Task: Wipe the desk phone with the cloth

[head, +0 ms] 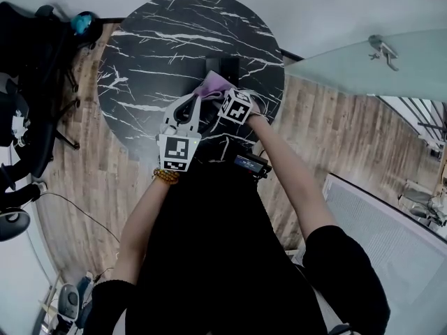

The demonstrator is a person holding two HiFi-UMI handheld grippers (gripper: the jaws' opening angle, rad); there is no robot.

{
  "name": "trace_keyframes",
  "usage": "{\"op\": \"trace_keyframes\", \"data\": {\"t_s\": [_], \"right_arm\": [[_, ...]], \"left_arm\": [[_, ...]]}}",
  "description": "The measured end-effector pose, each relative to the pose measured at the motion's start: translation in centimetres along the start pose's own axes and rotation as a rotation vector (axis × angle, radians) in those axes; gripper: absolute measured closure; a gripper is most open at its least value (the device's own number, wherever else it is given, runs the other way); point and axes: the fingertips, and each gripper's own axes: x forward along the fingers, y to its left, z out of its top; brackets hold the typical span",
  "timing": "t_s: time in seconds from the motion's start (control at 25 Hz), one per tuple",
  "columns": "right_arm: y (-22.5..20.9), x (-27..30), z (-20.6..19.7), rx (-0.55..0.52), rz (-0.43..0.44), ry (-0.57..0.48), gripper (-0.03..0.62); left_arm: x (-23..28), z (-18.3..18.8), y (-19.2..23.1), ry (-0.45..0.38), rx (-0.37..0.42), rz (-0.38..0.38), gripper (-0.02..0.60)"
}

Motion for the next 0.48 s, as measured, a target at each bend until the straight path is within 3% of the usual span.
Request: {"op": "trace_keyframes", "data": {"t_s": [0.48], "right_arm": [[0.9,0.7,-0.3,0.008,-0.001,-0.005,0.531]], "left_arm": [[-0.1,-1.0,-0.4,-0.001,0.006,-0.017,0.568]]}}
